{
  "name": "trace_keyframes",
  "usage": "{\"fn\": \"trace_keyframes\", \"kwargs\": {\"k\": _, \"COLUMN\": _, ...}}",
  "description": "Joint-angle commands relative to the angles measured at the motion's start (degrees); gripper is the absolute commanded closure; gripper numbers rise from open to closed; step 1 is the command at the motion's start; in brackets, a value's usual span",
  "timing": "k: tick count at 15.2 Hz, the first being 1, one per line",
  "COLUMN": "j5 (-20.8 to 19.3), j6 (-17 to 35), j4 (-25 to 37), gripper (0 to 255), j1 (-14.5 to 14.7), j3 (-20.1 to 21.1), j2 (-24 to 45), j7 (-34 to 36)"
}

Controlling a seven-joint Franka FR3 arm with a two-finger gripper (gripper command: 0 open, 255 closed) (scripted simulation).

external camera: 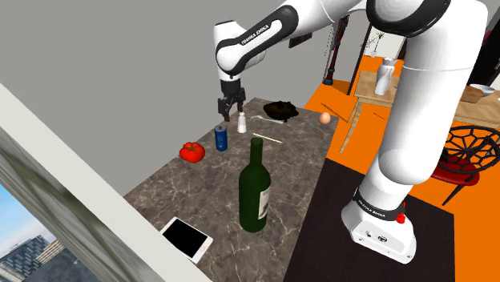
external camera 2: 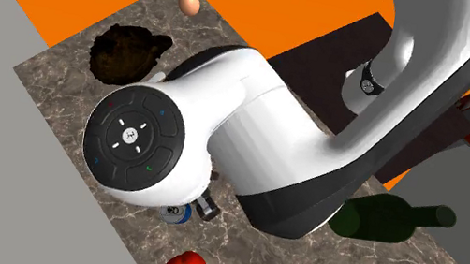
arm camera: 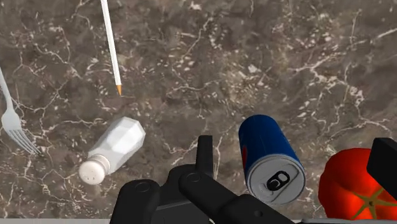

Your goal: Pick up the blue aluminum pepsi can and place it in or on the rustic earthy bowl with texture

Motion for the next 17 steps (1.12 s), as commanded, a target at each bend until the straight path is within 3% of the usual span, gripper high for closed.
{"fn": "trace_keyframes", "kwargs": {"k": 1, "j5": 0.23, "j6": 0.32, "j4": 4.15, "gripper": 0, "j1": 0.23, "j3": 0.21, "j2": 4.61, "j7": -0.10}}
{"fn": "trace_keyframes", "kwargs": {"k": 6, "j5": 0.64, "j6": -0.23, "j4": 16.00, "gripper": 0, "j1": 0.76, "j3": 0.58, "j2": 16.29, "j7": -0.66}}
{"fn": "trace_keyframes", "kwargs": {"k": 17, "j5": 0.30, "j6": 4.52, "j4": 13.86, "gripper": 0, "j1": 0.81, "j3": 0.39, "j2": 18.92, "j7": -0.44}}
